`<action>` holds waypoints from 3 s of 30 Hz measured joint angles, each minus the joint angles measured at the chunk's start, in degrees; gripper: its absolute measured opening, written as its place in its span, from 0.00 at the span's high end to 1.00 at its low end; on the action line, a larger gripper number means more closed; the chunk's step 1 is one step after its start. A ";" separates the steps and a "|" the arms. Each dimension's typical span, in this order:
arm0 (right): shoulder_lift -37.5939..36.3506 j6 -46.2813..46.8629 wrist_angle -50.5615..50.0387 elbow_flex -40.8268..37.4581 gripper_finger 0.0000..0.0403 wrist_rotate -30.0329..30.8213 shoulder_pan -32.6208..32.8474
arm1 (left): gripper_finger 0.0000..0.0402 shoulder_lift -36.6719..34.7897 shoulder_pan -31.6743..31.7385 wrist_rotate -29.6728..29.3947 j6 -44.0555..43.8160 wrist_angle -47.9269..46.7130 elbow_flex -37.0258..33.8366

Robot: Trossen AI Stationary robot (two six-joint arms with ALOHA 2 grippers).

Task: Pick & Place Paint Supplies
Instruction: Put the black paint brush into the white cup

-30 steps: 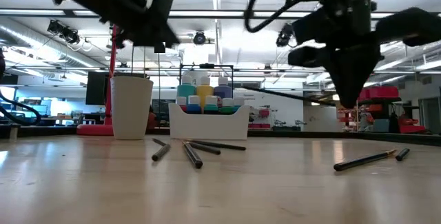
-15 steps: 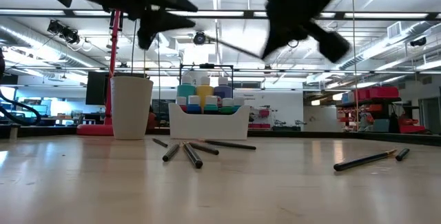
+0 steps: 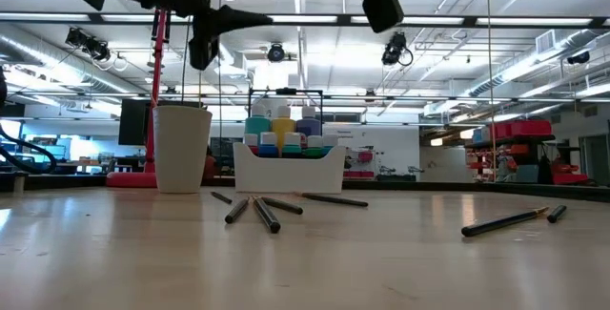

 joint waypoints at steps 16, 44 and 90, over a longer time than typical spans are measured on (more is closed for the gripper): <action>0.02 -12.96 13.70 -9.19 1.00 -0.96 -0.50 | 0.59 0.00 0.34 4.49 -0.91 -2.56 0.00; 0.00 -15.65 15.18 -9.16 1.00 -3.98 -1.32 | 0.46 5.99 0.52 8.17 -3.66 5.10 0.02; 0.00 -17.37 18.59 -9.10 1.00 -2.49 -4.85 | 0.70 6.16 3.70 6.68 -6.79 4.03 0.00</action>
